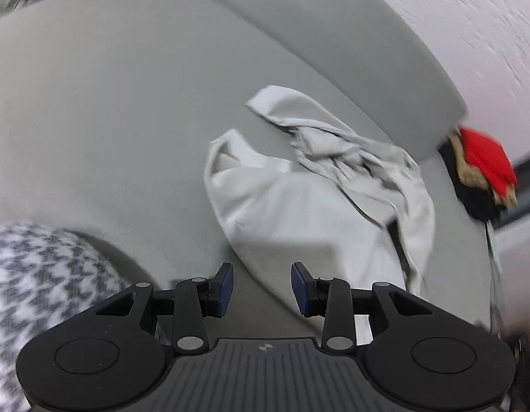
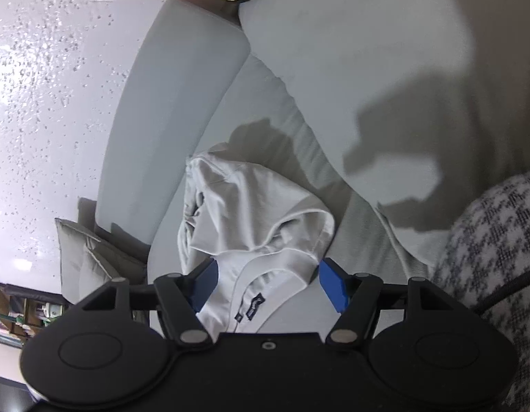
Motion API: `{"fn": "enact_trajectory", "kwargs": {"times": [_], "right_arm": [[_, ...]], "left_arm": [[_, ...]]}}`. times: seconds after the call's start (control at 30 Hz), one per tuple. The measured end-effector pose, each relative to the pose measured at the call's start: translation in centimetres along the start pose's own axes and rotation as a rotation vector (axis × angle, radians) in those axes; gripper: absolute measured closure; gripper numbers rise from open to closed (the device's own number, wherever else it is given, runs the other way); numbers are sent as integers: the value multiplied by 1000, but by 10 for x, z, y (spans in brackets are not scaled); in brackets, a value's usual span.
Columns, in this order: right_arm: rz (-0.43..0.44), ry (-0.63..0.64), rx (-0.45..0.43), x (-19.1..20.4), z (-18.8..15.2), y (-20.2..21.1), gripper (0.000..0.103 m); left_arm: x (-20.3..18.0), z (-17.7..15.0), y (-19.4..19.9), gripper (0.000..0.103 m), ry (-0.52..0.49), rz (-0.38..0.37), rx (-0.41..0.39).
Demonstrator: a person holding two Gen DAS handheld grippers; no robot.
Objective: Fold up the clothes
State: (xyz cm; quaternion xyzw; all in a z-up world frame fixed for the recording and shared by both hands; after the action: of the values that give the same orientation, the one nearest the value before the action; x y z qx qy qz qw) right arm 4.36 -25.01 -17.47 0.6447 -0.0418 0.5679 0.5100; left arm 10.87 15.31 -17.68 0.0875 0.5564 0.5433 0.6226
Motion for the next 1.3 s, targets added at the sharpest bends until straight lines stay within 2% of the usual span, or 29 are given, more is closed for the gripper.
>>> {"fn": "enact_trajectory", "kwargs": {"times": [0.03,0.1,0.27,0.4,0.47,0.53,0.7,0.77,0.87,1.0,1.07,1.1,1.17,1.23,1.3], "right_arm": [[4,7,-1,2,0,1,38],[12,13,-2,2,0,2,38],[7,-4,-3,-5,2,2,37],[21,-20,3,-10,4,1,36],[24,-28,12,-12,5,-2,36],[25,-27,20,-12,5,-6,35],[31,-26,26,-12,4,-12,34],[38,-26,23,-13,5,-12,34],[51,-31,20,-14,6,-11,34],[64,-32,13,-15,8,-12,34],[60,-32,6,-15,9,-13,34],[55,-34,0,-15,10,-13,34],[44,-37,-16,-16,11,-12,34],[14,-15,-34,-16,13,-14,36],[-39,28,-61,-16,17,-18,44]], "left_arm": [[4,3,-5,73,38,-14,-9],[3,8,-10,72,35,-21,-33],[0,10,-13,71,-10,-12,-50],[2,15,-10,68,-59,23,-71],[3,18,-13,61,-71,35,-78],[0,16,-18,59,-96,19,-58],[-14,-3,-25,61,-84,-119,64],[-13,-10,-28,61,-35,-182,99],[-11,-17,-38,61,94,-283,155],[-15,-13,-41,62,81,-257,134],[-15,-6,-41,73,71,-221,98],[-13,-3,-41,76,56,-190,85],[-11,1,-41,92,25,-137,71],[-10,2,-43,95,-4,-103,69],[-10,3,-45,98,-26,-71,62]]}}
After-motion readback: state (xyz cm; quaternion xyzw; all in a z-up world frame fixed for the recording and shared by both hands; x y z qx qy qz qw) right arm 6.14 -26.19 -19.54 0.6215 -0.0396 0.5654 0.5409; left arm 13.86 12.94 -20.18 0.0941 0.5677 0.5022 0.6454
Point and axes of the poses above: each gripper's, at about its wrist camera, not at the fingertips, and y roughly against the way its jaws point, x to its left, z to its top, the point moved 7 cm from there along -y, roughly the way its jaws point, and after that the axes turned 2 degrees about -z, right-handed, at the moved point
